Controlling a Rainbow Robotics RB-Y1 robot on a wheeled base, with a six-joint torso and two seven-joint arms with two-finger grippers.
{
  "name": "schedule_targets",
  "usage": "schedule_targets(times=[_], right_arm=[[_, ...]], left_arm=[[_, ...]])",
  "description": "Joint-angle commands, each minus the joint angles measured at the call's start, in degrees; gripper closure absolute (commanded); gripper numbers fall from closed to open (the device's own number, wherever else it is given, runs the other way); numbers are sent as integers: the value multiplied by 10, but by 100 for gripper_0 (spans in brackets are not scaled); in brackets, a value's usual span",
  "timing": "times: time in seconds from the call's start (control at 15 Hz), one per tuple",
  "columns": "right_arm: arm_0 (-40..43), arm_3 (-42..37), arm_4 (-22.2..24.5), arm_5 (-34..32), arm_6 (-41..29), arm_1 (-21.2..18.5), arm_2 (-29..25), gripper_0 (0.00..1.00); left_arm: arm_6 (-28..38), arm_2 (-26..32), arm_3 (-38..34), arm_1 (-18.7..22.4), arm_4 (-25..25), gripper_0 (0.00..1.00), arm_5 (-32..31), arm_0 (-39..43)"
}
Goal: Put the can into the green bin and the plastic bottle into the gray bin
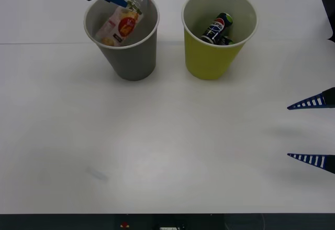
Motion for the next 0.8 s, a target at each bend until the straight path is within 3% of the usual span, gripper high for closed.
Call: schedule_targets(times=[0.07, 0.4, 0.8], right_arm=[[0, 0, 0, 0, 0, 0, 0, 0], [0, 0, 0, 0, 0, 0, 0, 0], [0, 0, 0, 0, 0, 0, 0, 0]], left_arm=[[-24, 5, -1, 7, 16, 0, 13, 10], [-96, 61, -31, 31, 88, 0, 47, 90], [-271, 154, -82, 78, 215, 0, 47, 238]])
